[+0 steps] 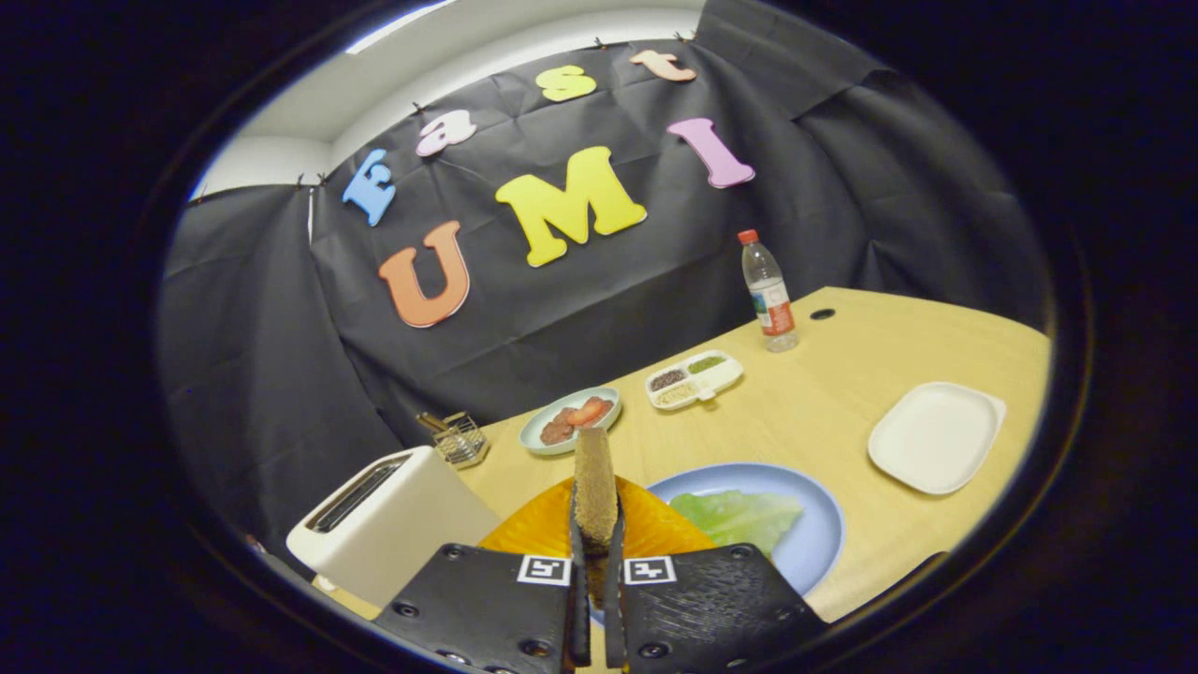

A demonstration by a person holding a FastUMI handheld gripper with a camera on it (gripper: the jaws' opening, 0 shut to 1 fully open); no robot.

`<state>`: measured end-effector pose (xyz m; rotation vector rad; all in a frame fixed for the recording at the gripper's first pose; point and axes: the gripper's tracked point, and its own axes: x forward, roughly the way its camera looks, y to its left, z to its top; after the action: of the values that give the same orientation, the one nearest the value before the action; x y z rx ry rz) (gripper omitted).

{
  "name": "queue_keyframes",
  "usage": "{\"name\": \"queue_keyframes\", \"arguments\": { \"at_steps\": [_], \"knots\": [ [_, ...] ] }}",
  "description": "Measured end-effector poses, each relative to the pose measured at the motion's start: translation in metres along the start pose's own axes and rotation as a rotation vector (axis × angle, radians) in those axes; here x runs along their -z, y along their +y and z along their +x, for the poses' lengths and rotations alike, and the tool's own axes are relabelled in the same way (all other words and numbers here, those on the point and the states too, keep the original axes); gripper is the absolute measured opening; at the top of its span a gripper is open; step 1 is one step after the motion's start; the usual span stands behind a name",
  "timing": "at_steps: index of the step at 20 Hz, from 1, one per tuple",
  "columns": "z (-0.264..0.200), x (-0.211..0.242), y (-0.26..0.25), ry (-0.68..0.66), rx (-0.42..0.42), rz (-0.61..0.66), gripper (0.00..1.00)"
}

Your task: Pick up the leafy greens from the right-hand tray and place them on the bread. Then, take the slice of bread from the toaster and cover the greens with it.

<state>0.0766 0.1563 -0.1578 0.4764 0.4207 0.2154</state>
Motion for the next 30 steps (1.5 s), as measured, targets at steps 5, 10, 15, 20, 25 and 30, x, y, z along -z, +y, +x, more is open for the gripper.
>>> {"name": "queue_keyframes", "arguments": {
  "at_steps": [5,10,15,20,25,30],
  "knots": [
    [-0.001,0.01,-0.032,0.021,0.036,0.044,0.15],
    [-0.002,0.018,-0.065,0.051,0.091,0.049,0.25],
    [-0.008,0.024,-0.084,0.095,0.116,0.032,0.55],
    [-0.02,-0.002,-0.092,0.044,0.086,-0.054,0.77],
    [-0.052,-0.076,-0.107,-0.115,0.055,-0.255,0.95],
    [-0.1,-0.15,-0.114,-0.31,0.051,-0.43,0.95]
  ]
}}
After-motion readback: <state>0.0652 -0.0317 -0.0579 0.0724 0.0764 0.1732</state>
